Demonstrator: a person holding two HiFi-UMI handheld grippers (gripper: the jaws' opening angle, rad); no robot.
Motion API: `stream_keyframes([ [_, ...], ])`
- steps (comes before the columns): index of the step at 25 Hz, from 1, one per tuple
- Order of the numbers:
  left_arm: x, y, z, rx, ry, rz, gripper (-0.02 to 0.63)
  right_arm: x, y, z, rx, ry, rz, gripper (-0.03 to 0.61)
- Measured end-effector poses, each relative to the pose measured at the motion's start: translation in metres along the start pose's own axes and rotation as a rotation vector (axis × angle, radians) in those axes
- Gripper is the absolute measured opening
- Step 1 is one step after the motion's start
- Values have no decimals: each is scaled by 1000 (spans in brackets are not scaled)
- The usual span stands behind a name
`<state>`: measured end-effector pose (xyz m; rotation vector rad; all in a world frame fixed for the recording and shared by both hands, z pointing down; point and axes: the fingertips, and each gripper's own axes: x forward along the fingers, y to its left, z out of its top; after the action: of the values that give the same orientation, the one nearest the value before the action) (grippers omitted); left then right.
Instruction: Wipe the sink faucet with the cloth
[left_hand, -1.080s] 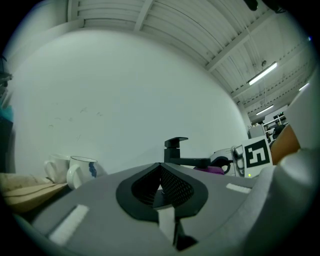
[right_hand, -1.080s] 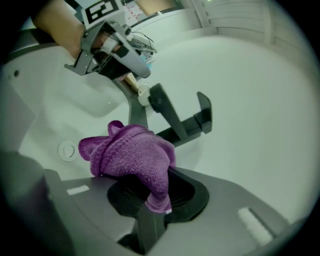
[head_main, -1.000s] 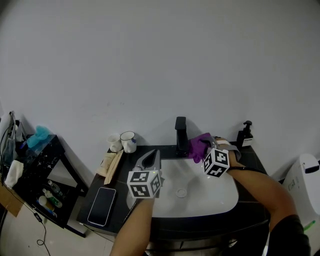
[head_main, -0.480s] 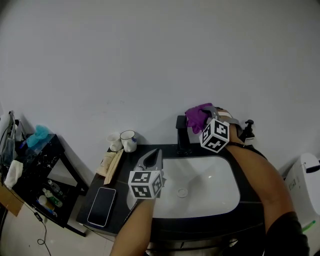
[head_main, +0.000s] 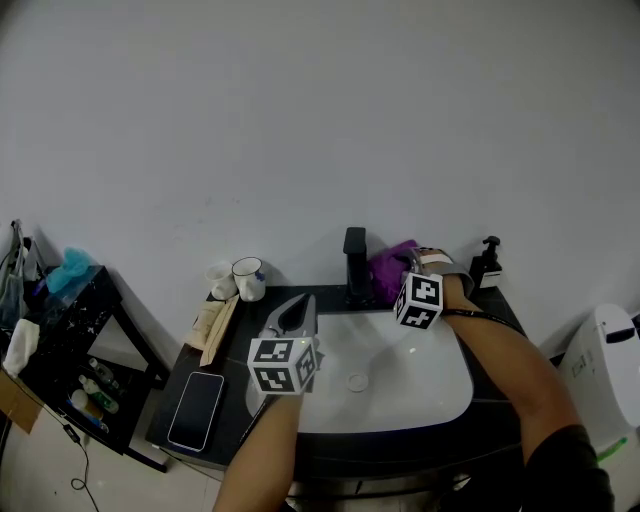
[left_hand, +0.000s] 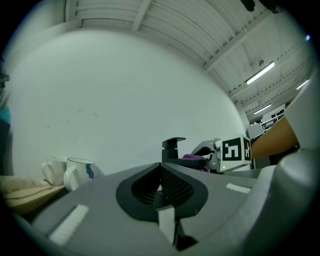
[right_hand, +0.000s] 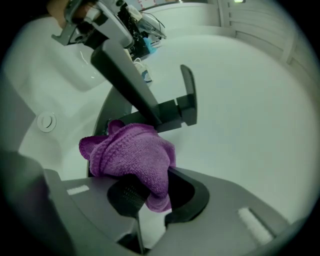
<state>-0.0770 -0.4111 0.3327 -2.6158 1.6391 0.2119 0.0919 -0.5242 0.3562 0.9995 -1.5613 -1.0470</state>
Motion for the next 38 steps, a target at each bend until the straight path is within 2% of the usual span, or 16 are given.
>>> stream_keyframes([
  [6, 1, 3, 2, -2, -9, 13, 18, 2, 41, -3, 66, 1, 76, 72],
  [8, 1, 6, 0, -9, -5, 21, 18, -10, 45, 6, 160, -47, 92, 72],
  [10, 0, 9, 0, -23, -7, 29, 18, -33, 51, 20, 361, -129, 133, 72],
  [13, -2, 17, 1, -48, -17, 52, 18, -68, 71, 49, 679, -251, 241, 72],
  [16, -4, 24, 8, -39, -38, 84, 18, -90, 91, 80, 942, -326, 341, 72],
  [18, -12, 36, 21, 29, -72, 144, 18, -94, 96, 104, 1157, -363, 393, 72],
  [20, -28, 55, 40, 138, -123, 244, 18, -86, 98, 124, 1423, -389, 427, 72],
  [23, -55, 77, 67, 214, -206, 376, 18, -60, 90, 142, 1806, -432, 385, 71],
  [25, -66, 88, 75, 223, -238, 428, 17, -45, 71, 151, 1984, -482, 307, 71],
  [26, -70, 92, 77, 223, -245, 448, 18, -40, 60, 156, 2041, -513, 270, 69],
  [28, -76, 99, 79, 219, -256, 479, 18, -33, 35, 169, 2096, -574, 214, 69],
  [32, -79, 98, 82, 234, -278, 490, 17, -27, -8, 182, 2120, -644, 130, 69],
  [35, -77, 94, 80, 250, -274, 472, 18, -16, -24, 179, 2112, -629, 60, 69],
  [38, -74, 88, 81, 257, -280, 454, 18, 1, -21, 167, 2132, -562, 4, 69],
])
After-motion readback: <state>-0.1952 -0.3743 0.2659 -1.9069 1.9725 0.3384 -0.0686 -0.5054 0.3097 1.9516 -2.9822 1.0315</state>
